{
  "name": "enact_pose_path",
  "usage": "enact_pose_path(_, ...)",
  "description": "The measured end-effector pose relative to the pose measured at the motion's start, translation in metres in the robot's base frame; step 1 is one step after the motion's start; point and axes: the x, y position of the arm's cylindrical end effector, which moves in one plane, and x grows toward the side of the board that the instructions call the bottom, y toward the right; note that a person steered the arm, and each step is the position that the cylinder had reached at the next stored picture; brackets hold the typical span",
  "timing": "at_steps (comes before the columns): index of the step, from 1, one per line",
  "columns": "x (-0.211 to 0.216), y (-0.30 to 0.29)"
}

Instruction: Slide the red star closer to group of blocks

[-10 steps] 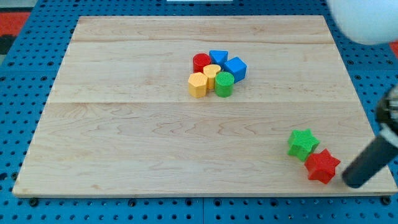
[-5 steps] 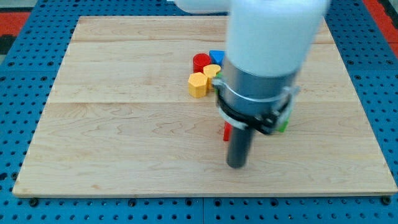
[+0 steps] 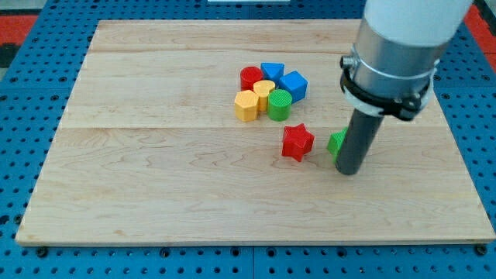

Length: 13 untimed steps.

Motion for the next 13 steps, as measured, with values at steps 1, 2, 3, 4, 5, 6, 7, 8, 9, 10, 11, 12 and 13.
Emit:
enact_pose_path(1,-0.033,-0.021)
enact_pose_path(2,-0.033,-0.029)
enact_pose_path(3,-0.008,-0.036)
enact_pose_path(4,-0.021,-0.056)
enact_pose_path(5,-0.032,-0.062)
enact_pose_path(6,-0.034,-0.044)
enact_pose_path(7,0.000,-0.024)
enact_pose_path(8,0.009,-0.034)
enact_pose_path(9,0.003,-0.058)
enact_pose_path(10,-0.020,-0.094)
enact_pose_path(11,-0.036,-0.105)
enact_pose_path(12,-0.038,-0.105)
enact_pose_path(13,-0.032,-0.091)
